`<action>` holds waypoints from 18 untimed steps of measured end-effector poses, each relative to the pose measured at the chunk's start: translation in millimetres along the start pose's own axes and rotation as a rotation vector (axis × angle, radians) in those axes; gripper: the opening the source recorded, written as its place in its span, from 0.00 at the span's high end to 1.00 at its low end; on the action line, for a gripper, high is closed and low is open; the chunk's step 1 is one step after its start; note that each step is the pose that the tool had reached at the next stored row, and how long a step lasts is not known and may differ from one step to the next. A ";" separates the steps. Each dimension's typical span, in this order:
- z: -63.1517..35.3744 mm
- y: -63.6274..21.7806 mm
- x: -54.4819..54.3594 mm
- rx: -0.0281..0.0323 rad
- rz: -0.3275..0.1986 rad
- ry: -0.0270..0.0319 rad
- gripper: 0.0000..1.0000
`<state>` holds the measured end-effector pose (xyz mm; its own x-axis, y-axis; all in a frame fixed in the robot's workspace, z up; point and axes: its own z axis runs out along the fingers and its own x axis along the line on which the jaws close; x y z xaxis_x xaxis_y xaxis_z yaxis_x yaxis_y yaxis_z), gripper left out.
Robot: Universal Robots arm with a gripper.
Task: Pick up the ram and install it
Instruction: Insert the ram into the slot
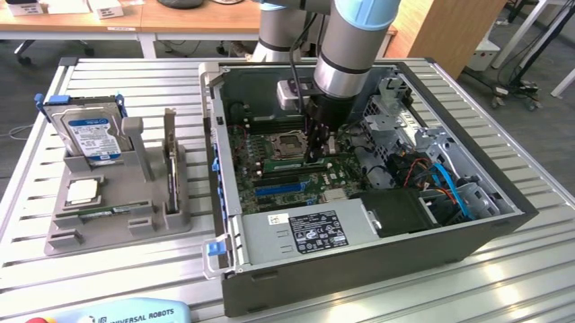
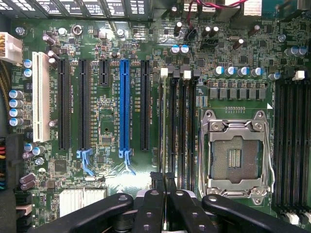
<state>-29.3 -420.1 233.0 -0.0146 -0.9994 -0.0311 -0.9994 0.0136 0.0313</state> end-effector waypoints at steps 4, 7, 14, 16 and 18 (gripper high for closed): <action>0.2 0.0 -0.1 0.0001 0.000 -0.0001 0.89; 0.3 0.0 -0.7 0.0001 0.000 -0.0002 0.89; 0.4 1.0 -0.7 0.0000 0.000 -0.0001 0.89; 0.7 1.0 -0.8 0.0001 0.000 -0.0001 0.89; 0.9 1.0 -0.9 0.0001 0.000 -0.0002 0.89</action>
<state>-30.3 -419.2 232.2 -0.0144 -0.9994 -0.0313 -0.9994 0.0135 0.0312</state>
